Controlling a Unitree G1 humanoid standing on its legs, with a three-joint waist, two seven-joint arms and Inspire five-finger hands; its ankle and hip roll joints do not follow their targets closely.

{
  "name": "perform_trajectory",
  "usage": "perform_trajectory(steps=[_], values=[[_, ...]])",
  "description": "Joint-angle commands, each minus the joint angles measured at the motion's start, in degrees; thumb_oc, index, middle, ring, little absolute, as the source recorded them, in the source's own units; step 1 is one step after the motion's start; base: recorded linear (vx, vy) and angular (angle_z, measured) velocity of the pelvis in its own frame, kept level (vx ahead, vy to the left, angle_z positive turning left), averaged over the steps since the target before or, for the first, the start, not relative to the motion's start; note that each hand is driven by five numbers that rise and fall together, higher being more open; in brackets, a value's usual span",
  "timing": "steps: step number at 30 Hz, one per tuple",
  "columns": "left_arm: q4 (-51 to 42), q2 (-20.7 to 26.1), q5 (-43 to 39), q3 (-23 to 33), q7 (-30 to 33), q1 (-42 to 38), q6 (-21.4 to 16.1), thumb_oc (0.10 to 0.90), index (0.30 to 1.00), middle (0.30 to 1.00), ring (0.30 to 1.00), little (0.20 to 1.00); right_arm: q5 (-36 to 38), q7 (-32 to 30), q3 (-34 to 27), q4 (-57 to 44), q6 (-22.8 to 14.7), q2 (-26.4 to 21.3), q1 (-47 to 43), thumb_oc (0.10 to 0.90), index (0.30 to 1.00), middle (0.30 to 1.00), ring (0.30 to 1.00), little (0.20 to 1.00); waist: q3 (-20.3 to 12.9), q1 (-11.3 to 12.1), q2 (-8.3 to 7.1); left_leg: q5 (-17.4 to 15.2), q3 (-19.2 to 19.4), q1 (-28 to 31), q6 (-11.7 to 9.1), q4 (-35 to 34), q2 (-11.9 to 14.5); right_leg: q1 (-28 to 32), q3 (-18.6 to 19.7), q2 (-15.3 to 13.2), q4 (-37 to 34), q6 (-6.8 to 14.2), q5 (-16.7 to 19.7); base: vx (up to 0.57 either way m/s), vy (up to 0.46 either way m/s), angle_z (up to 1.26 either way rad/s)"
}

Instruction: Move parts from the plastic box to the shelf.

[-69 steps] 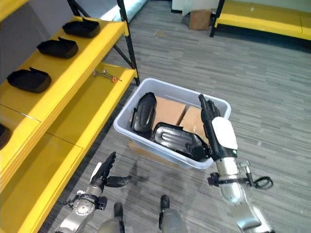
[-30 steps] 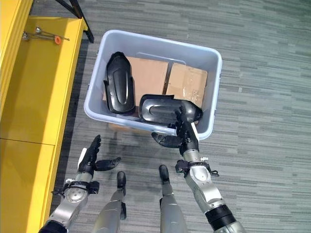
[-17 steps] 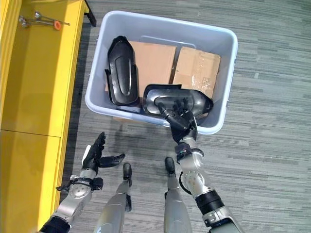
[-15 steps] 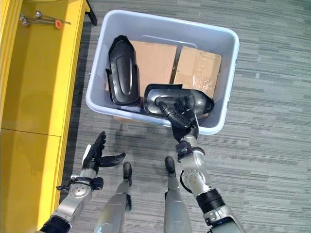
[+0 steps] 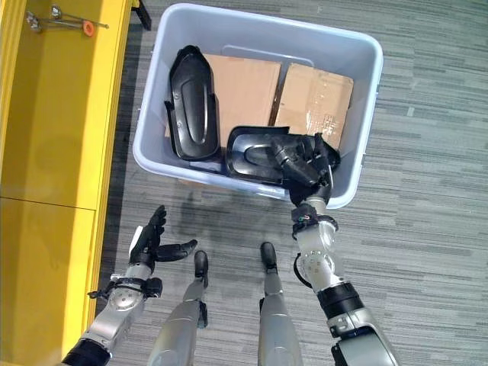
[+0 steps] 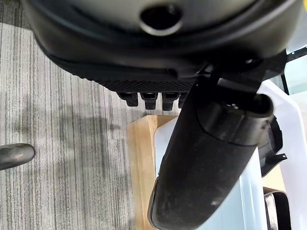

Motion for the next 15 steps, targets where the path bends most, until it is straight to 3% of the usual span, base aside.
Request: perform_trajectory(steps=[1,15], values=[[-5.3,2.4,-1.7,0.3,0.5,0.8,-2.6,0.9,1.0,1.0,1.0,1.0,2.3,-0.1,-3.3,-1.9,-4.0,-1.9,-5.5,0.9,1.0,1.0,1.0,1.0,-2.1,1.3,-1.52,0.1,1.6,2.7,-2.3,0.2,3.6,-2.7,0.0,-3.1,9.4,2.7,-4.9,0.0,0.0,0.0],[-5.0,2.9,-4.5,-1.4,1.1,-1.0,-3.5,0.9,1.0,1.0,1.0,1.0,3.6,-4.0,-6.7,19.0,-1.2,-3.6,-20.6,0.9,1.0,1.0,1.0,1.0,-0.1,2.9,0.52,0.3,1.1,0.5,-2.0,0.7,3.0,-5.2,-0.2,-2.7,10.9,2.3,-5.3,0.0,0.0,0.0]])
